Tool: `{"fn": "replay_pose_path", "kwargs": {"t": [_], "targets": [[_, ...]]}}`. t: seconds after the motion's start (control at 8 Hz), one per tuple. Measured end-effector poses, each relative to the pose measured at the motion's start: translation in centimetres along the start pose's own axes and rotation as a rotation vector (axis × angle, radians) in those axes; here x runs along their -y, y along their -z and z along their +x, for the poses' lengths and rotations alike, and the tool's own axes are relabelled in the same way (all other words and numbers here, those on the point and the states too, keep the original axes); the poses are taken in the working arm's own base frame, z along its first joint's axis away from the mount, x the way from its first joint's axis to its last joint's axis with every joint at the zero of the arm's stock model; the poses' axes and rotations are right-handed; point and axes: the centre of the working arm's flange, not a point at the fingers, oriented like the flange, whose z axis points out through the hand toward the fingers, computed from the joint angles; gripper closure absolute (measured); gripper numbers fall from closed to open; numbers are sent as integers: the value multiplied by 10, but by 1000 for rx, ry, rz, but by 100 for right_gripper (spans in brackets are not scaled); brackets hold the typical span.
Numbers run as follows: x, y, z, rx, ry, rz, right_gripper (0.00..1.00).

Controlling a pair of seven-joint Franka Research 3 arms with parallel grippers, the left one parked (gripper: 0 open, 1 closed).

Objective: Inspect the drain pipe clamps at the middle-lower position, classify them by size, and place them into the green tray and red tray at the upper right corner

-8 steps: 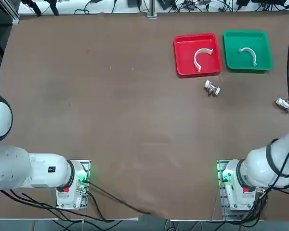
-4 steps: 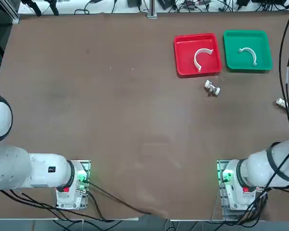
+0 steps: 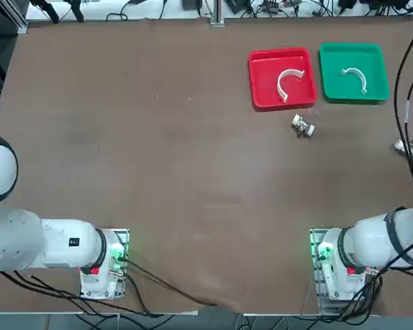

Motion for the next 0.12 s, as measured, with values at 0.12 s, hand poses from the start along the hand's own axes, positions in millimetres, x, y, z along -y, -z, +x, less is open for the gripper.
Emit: {"fn": "replay_pose_path", "kwargs": {"t": [0.12], "targets": [[4, -1, -4, 4, -4, 0, 0]]}}
